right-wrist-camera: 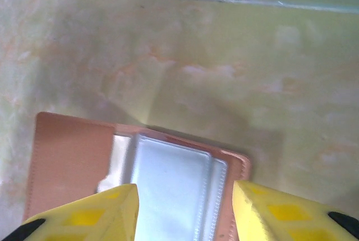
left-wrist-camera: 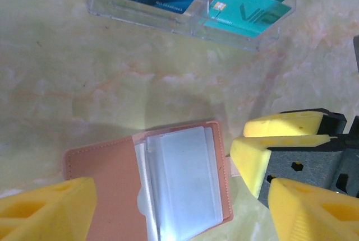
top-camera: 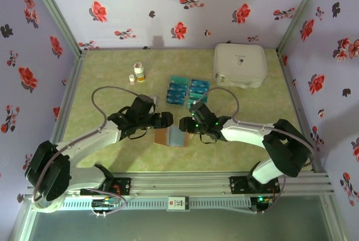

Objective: Put the credit cards into the card holder

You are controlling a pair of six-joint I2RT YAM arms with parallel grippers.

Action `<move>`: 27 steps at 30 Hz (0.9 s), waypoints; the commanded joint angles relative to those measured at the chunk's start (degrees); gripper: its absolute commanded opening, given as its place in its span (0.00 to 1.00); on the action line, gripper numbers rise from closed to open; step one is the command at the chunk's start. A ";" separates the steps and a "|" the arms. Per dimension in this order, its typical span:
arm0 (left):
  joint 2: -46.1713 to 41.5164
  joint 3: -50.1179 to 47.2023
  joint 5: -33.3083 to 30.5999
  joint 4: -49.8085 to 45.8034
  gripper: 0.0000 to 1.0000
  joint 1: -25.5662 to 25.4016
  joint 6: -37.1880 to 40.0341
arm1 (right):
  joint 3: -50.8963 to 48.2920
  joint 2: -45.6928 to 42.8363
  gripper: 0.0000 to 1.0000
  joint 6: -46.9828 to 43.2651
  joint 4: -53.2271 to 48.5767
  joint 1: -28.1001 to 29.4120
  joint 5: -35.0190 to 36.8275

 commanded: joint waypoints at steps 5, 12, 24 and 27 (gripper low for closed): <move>2.99 0.95 -6.02 -4.52 0.50 -1.58 2.49 | -3.25 -1.99 0.45 4.36 4.42 0.22 -0.29; 4.66 0.89 -6.11 -4.60 0.40 -2.61 3.19 | -2.28 -1.56 0.43 5.10 5.40 0.85 -1.61; 7.00 0.12 -10.27 -6.60 0.35 -3.09 6.37 | 1.21 0.45 0.40 7.21 4.77 6.23 0.17; 8.08 -0.75 -10.41 -5.77 0.34 -3.05 6.46 | 1.39 2.55 0.39 8.41 6.13 7.02 0.78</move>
